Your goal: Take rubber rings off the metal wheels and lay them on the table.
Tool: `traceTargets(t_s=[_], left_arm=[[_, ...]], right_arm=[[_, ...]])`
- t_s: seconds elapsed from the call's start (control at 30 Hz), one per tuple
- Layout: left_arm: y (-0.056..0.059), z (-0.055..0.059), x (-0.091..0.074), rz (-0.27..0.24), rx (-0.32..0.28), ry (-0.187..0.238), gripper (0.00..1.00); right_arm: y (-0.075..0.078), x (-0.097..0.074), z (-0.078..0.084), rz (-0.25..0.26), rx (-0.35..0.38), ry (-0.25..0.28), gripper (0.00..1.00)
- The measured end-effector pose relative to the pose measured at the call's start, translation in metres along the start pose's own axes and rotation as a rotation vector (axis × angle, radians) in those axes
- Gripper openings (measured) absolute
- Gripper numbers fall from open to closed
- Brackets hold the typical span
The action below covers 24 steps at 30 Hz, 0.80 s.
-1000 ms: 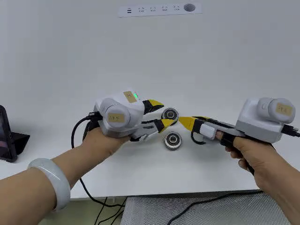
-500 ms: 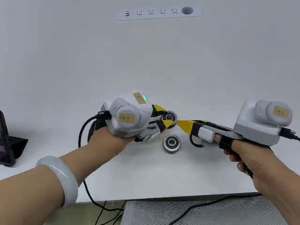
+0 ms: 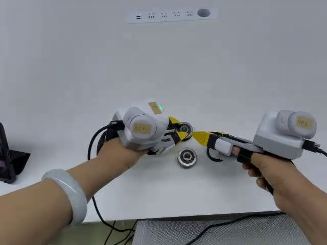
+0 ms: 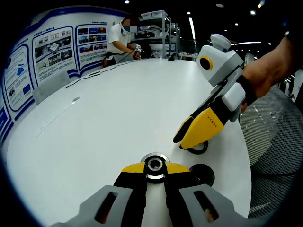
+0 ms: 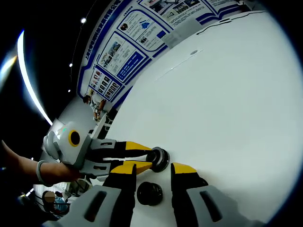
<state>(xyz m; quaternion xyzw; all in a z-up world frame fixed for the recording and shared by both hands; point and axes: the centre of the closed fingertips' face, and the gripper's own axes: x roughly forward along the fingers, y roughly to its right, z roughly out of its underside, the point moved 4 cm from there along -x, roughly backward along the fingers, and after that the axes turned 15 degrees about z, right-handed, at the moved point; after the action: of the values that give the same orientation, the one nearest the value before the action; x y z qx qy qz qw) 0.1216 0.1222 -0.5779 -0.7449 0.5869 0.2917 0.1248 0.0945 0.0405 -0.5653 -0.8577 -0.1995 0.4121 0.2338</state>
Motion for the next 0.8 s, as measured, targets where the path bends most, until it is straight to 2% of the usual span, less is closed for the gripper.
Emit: traceTargets(t_s=[0.53,0.8], left_arm=[[0.0,0.0,0.0,-0.005,0.01,-0.014,0.13],[0.001,0.0,0.0,-0.008,0.008,-0.012,0.12]], right_arm=[[-0.001,0.025,-0.002,-0.006,0.069,-0.036,0.3],[0.0,0.03,0.0,-0.014,0.119,-0.057,0.29]])
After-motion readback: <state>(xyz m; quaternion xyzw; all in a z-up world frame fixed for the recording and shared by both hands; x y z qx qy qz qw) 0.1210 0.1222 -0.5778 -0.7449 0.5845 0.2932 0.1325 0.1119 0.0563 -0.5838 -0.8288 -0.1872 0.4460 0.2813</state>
